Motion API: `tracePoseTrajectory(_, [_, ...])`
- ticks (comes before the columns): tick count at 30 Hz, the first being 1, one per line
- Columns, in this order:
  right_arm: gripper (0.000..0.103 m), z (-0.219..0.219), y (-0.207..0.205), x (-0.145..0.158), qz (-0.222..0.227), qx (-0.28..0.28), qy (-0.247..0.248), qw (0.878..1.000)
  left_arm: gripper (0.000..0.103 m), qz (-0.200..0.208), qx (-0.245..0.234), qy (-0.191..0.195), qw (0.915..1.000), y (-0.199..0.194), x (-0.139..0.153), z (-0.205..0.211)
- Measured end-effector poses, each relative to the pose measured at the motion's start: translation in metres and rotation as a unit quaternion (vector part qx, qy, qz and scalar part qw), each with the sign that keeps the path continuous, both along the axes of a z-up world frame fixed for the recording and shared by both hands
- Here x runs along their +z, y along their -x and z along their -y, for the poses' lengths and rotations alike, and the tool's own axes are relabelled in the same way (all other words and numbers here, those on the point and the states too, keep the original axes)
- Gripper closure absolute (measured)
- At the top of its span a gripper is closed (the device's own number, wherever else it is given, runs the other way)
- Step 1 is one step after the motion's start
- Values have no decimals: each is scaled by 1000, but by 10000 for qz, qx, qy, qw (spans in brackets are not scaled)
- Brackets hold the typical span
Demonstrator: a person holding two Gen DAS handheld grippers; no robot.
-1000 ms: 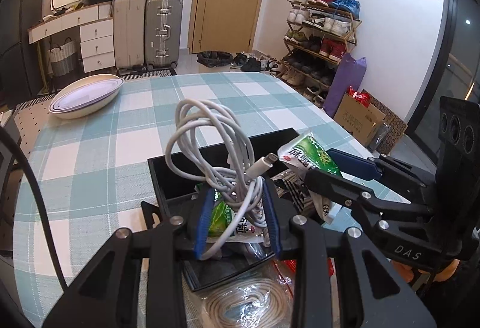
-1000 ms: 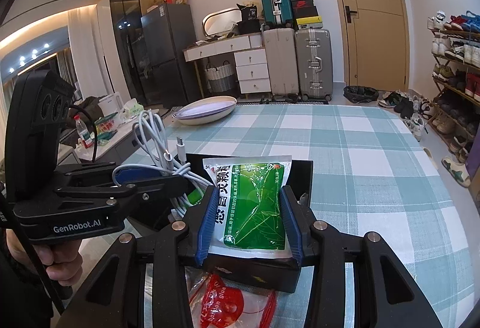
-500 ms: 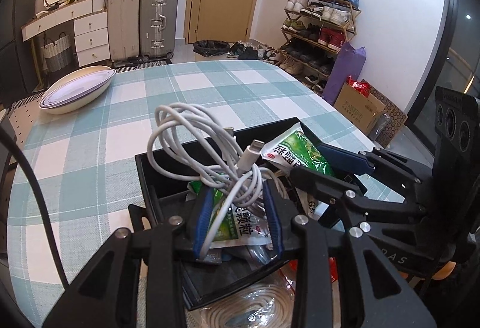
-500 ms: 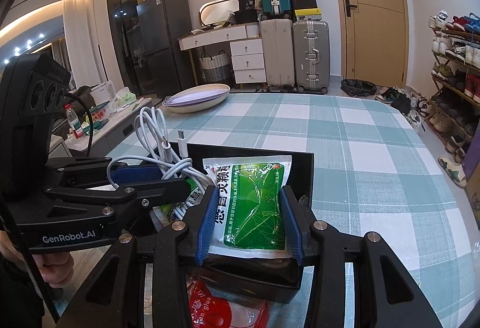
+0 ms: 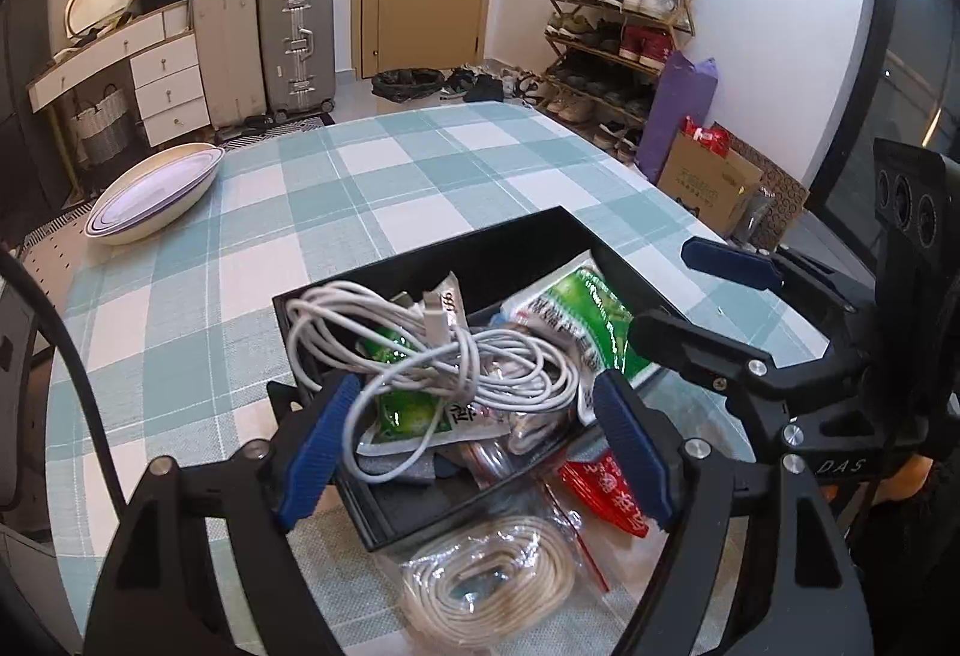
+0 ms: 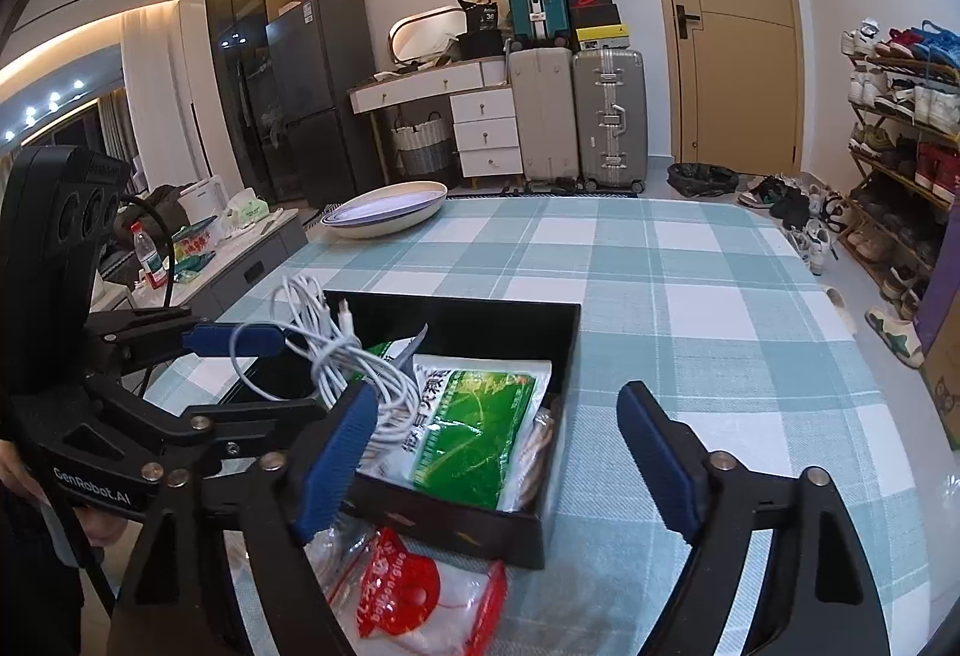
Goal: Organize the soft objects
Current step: 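Open the right gripper to drop the green medicine bag into the box, then move the left gripper to the bagged white rope while the right gripper approaches the red bag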
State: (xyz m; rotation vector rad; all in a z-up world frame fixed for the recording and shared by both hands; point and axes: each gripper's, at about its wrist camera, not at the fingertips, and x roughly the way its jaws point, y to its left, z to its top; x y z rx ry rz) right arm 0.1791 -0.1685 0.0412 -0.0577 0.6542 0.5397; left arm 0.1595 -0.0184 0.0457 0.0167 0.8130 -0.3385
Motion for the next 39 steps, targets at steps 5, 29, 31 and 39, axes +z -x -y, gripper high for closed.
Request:
tracePoseTrajectory(5, [14, 7, 10, 1, -15, -29, 8, 10000, 22, -112, -76, 7, 9999, 11, 1, 4])
tracePoseTrajectory(29, [1, -3, 42, -32, -684, 170, 789, 9944, 0, 290, 881, -115, 9956, 66, -28, -25])
tracePoseTrajectory(31, [1, -6, 42, -37, -771, 183, 857, 9932, 0, 238, 923, -120, 9954, 64, -33, -25])
tracePoseTrajectory(39, [1, -16, 42, -55, -1009, 280, 1023, 9892, 0, 40, 809, -326, 9962, 63, -50, -17])
